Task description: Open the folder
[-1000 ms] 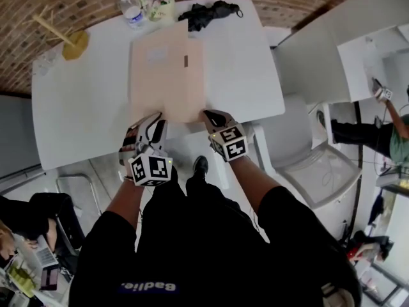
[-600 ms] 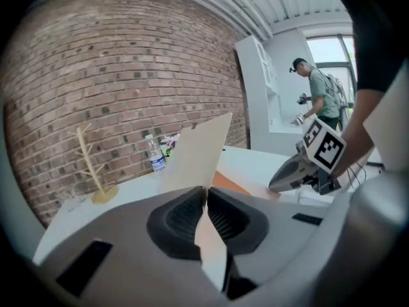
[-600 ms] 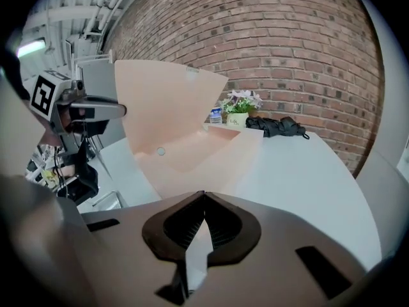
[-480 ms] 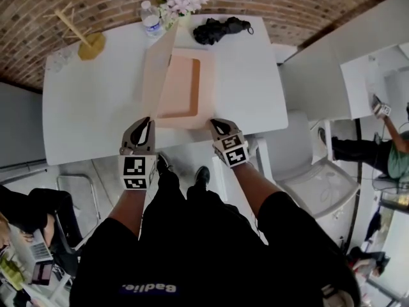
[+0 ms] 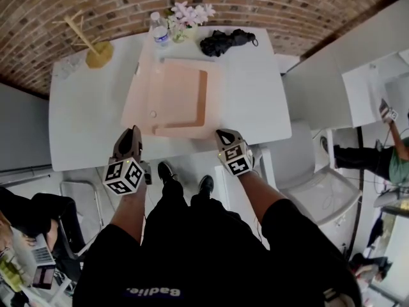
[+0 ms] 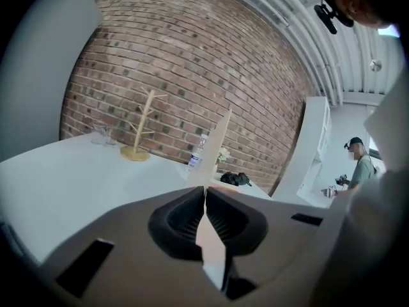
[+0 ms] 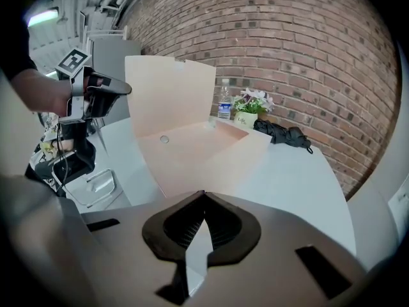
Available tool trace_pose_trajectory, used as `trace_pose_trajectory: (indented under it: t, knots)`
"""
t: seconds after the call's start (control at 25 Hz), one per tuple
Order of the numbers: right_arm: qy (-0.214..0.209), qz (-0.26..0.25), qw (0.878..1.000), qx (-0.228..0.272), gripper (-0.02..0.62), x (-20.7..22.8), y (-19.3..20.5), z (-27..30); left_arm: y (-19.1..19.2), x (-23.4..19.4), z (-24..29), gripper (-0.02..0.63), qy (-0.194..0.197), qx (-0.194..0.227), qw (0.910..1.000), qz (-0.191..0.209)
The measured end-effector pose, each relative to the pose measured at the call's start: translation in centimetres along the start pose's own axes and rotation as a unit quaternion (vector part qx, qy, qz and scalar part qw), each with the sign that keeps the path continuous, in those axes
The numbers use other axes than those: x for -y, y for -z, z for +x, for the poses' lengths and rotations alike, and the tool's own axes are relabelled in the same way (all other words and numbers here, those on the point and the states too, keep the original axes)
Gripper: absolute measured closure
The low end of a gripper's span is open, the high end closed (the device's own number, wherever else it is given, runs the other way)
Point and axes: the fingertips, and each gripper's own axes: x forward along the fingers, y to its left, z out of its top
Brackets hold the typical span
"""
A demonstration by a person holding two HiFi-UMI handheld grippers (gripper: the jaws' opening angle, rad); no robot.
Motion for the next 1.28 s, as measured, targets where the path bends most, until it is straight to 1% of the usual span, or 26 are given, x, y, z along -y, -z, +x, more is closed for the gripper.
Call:
trace_pose_trajectory:
  t: [0.2, 0.36, 0.56, 0.76, 0.84, 0.96, 1.12, 1.28]
  knots:
    - [0.004, 0.003, 1.0, -0.004, 0.566, 0.1, -0.1, 0.1, 0.0, -4.2, -0.2, 0.6, -0.045, 0.003, 0.9986, -0.027]
    - [0.008, 0.003, 1.0, -0.008, 0.566, 0.0, -0.1, 0.0, 0.5, -7.4, -0.1, 0.6, -0.076, -0.007, 0.9964, -0.036]
    - [0.011, 0.004, 1.0, -0.013, 0.566, -0.1, -0.2, 0.2, 1.2, -10.1, 0.6, 0.598, -0.097, -0.022, 0.9937, -0.051]
    - [0.015, 0.003, 1.0, -0.021, 0.567, 0.0, -0.1, 0.2, 2.5, -12.6, 1.3, 0.597, -0.119, -0.049, 0.9898, -0.061]
    - [0.016, 0.002, 1.0, -0.024, 0.567, -0.1, -0.1, 0.2, 3.1, -13.9, 1.5, 0.589, -0.13, -0.062, 0.9873, -0.067]
    - [0.018, 0.002, 1.0, -0.026, 0.566, -0.2, -0.1, 0.2, 4.2, -15.8, 2.0, 0.58, -0.141, -0.079, 0.9829, -0.088]
    - [0.022, 0.004, 0.999, -0.027, 0.566, -0.1, -0.2, 0.2, 5.4, -17.9, 2.9, 0.566, -0.159, -0.102, 0.9749, -0.118]
    - [0.023, 0.006, 0.999, -0.033, 0.566, -0.2, -0.2, 0.1, 6.7, -19.5, 3.3, 0.555, -0.173, -0.124, 0.967, -0.139]
